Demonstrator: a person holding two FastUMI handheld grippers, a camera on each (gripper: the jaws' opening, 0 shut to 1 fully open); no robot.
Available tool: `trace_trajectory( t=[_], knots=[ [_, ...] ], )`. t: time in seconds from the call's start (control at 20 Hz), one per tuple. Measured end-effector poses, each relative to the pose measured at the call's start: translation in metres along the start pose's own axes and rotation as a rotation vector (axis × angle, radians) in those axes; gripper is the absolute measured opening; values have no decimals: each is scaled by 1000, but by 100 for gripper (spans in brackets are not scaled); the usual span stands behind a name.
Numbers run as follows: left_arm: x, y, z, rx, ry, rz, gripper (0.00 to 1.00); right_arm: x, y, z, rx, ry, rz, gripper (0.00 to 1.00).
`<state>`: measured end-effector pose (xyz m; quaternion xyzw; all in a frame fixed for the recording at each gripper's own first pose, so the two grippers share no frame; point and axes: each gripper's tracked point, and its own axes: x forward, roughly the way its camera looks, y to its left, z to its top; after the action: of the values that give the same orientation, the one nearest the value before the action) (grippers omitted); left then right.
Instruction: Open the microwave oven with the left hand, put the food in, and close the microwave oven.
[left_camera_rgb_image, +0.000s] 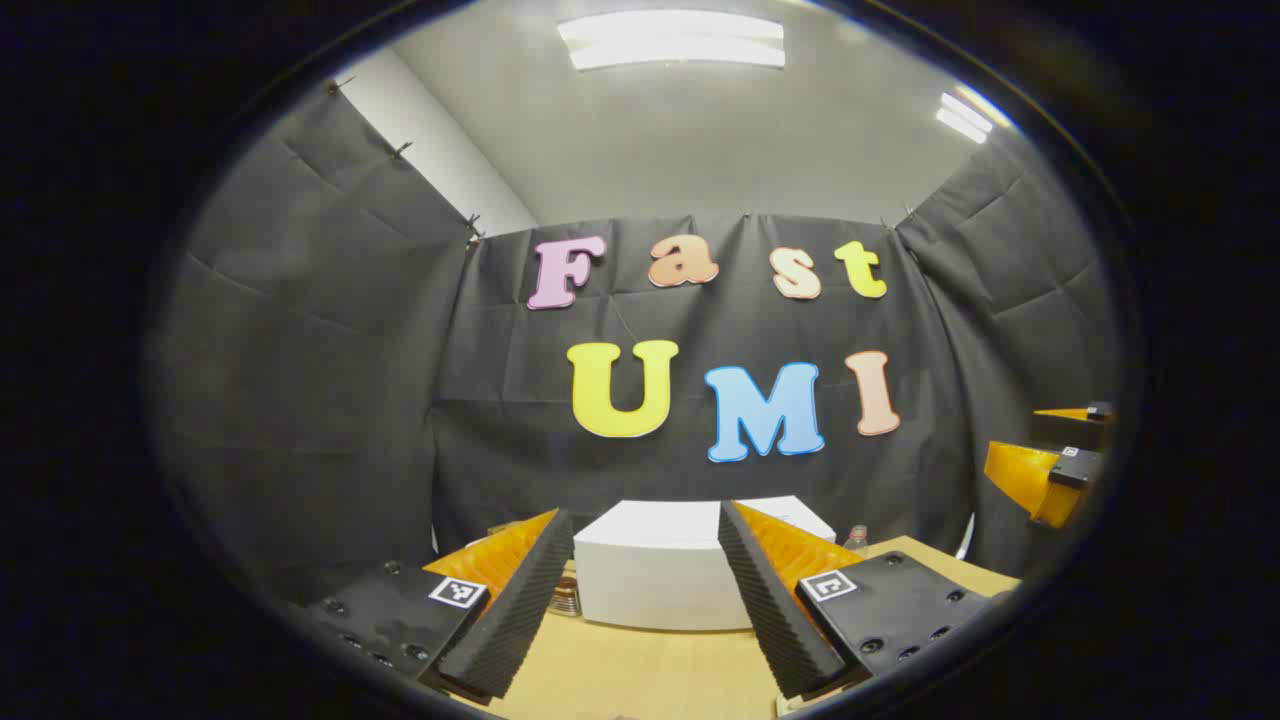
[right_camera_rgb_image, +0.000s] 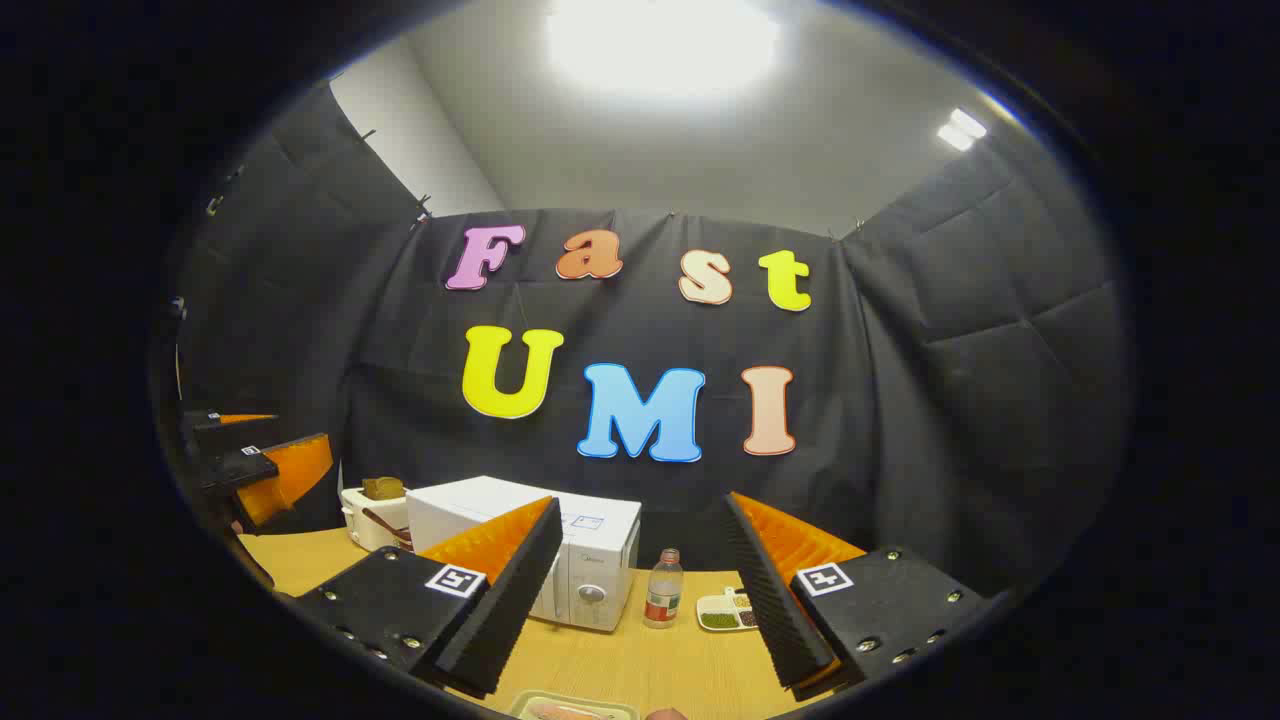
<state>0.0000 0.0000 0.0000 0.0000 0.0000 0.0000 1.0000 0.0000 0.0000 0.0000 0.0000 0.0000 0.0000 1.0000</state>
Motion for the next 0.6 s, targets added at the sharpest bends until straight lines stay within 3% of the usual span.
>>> trace_trajectory(
  t=[0.6],
  knots=[
    [12,-22,-13,1,14,-57,98,-1,-24,-15,8,40,-74,97]
  ],
)
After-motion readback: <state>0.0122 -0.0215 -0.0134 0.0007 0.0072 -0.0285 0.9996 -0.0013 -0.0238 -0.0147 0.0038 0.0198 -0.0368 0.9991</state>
